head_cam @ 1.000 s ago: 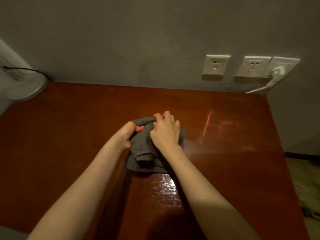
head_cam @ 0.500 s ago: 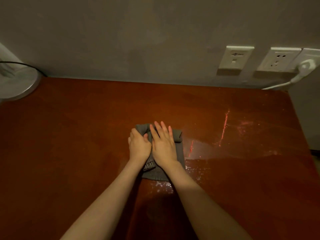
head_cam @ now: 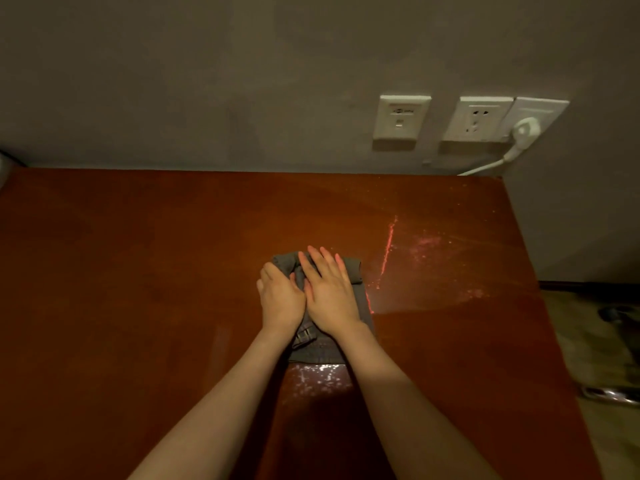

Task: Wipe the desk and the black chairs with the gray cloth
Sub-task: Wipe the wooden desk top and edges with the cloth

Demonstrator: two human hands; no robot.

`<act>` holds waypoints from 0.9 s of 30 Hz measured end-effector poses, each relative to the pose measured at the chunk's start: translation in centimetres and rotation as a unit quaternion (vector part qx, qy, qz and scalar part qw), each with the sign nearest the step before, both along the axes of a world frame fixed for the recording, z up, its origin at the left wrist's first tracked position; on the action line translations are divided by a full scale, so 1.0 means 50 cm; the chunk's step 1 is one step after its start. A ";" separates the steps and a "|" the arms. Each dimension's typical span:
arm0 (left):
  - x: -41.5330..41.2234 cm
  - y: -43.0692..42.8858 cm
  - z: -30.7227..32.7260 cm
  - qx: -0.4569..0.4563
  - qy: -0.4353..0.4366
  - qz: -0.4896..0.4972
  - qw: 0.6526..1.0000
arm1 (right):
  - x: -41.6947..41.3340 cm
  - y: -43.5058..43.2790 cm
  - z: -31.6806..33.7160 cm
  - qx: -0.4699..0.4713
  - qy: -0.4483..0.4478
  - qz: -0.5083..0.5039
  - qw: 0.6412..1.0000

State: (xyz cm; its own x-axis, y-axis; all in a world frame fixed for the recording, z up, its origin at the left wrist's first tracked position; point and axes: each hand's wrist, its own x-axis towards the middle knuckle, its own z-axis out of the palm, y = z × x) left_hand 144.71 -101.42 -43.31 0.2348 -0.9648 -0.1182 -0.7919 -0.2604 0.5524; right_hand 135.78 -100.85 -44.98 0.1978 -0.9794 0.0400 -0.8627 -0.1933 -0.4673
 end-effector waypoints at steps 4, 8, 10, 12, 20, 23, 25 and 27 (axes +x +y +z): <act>-0.082 0.010 -0.004 -0.005 -0.001 -0.013 1.000 | -0.085 0.011 -0.005 -0.005 0.000 -0.007 1.000; -0.172 0.022 -0.001 -0.002 0.014 -0.015 1.000 | -0.177 0.022 -0.005 -0.015 -0.002 -0.010 1.000; -0.220 0.025 0.000 0.000 0.016 -0.020 1.000 | -0.224 0.028 -0.006 -0.022 -0.005 -0.024 0.999; -0.268 0.027 0.000 -0.002 0.015 -0.029 0.999 | -0.273 0.035 -0.006 -0.024 -0.005 -0.034 0.999; -0.471 0.047 0.000 -0.013 0.011 -0.082 0.996 | -0.476 0.062 -0.010 -0.020 0.002 -0.082 0.996; -0.545 0.059 0.002 -0.014 0.010 -0.096 0.995 | -0.548 0.076 -0.006 -0.019 0.010 -0.100 0.995; -0.602 0.075 0.006 -0.021 0.023 -0.119 0.992 | -0.602 0.097 -0.018 -0.041 0.019 -0.129 0.991; -0.650 0.087 0.003 -0.034 0.034 -0.149 0.988 | -0.642 0.115 -0.031 -0.067 -0.005 -0.187 0.980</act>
